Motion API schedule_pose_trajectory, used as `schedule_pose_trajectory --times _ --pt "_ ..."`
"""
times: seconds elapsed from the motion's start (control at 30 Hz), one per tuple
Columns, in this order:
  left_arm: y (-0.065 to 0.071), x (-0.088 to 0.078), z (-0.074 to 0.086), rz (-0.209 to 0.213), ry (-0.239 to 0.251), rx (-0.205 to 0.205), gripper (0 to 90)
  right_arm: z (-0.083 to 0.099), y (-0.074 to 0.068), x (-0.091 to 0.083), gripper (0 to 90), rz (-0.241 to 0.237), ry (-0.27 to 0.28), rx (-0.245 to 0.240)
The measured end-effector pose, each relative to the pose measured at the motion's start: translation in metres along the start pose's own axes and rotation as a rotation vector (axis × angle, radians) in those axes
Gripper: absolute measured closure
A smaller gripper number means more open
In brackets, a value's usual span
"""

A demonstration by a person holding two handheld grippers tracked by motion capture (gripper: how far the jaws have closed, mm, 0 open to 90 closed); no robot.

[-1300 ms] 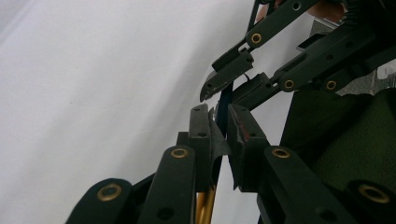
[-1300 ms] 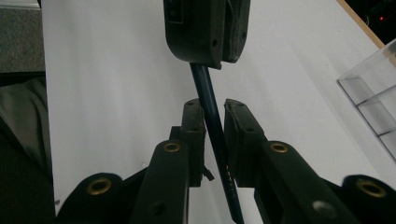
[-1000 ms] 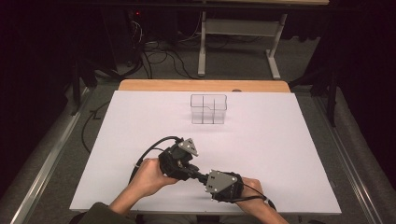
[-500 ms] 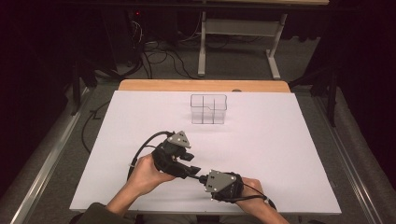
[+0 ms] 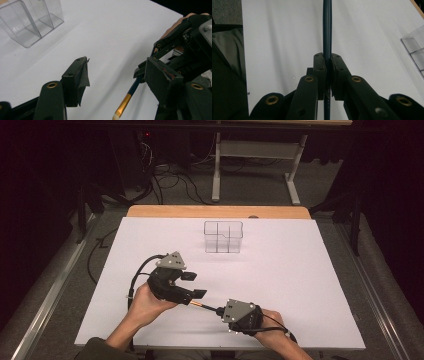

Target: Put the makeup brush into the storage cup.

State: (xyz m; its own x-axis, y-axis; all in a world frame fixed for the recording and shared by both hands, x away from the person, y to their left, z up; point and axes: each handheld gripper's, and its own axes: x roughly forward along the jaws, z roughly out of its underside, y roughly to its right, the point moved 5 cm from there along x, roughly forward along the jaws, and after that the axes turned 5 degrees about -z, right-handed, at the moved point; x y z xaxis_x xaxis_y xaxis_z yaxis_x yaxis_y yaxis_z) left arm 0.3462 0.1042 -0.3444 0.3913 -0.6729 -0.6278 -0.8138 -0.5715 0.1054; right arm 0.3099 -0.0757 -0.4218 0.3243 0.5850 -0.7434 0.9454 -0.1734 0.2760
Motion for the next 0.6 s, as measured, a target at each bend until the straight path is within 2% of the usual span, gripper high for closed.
schedule_pose_trajectory --times 0.13,0.37,0.5,0.6 --pt "-0.005 -0.006 0.004 -0.011 0.021 -0.017 34.9 0.002 0.002 -0.002 86.0 -0.003 -0.002 0.018" --pt "-0.012 -0.016 0.009 -0.006 0.048 -0.045 32.8 0.002 0.004 -0.003 86.0 -0.007 -0.001 0.021" --pt "-0.017 -0.021 0.014 -0.029 0.049 -0.059 32.4 0.002 0.005 -0.004 86.0 -0.013 -0.002 0.027" --pt "-0.021 -0.027 0.018 -0.046 0.068 -0.067 32.1 0.003 0.007 -0.006 86.0 -0.013 -0.001 0.041"
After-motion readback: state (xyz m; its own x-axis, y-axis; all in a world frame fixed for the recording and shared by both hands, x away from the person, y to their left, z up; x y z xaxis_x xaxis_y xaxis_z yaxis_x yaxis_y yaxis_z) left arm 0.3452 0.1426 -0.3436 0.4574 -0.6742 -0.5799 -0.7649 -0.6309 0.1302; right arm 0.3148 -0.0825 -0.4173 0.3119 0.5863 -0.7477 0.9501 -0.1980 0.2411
